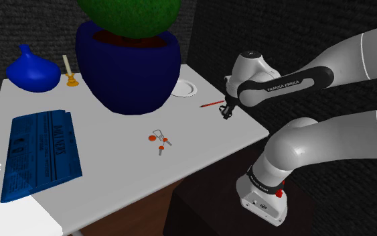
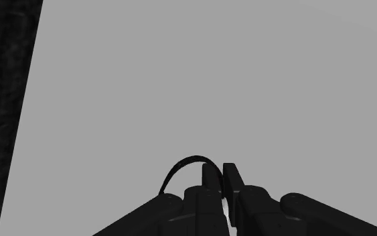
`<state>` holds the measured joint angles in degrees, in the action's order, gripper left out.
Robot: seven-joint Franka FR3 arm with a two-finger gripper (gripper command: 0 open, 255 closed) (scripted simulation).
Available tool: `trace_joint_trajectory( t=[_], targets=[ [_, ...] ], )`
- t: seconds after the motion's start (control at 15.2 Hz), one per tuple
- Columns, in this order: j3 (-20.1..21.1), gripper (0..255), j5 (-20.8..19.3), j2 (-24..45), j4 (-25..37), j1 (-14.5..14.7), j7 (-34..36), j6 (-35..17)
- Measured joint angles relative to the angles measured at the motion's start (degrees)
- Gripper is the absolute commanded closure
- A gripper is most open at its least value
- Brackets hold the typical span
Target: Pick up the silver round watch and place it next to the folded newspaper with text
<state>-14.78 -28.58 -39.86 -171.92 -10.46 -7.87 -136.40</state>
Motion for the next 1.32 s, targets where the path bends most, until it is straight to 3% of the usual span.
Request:
trace_joint_trajectory(
  t=[0.4, 1.32],
  targets=[
    [0.1, 255, 0.3, -0.4, 0.2, 0.2, -0.1, 0.6],
    [1.8, 255, 4.8, -8.7, 6.8, 2.3, -3.5, 15.2]
  ],
)
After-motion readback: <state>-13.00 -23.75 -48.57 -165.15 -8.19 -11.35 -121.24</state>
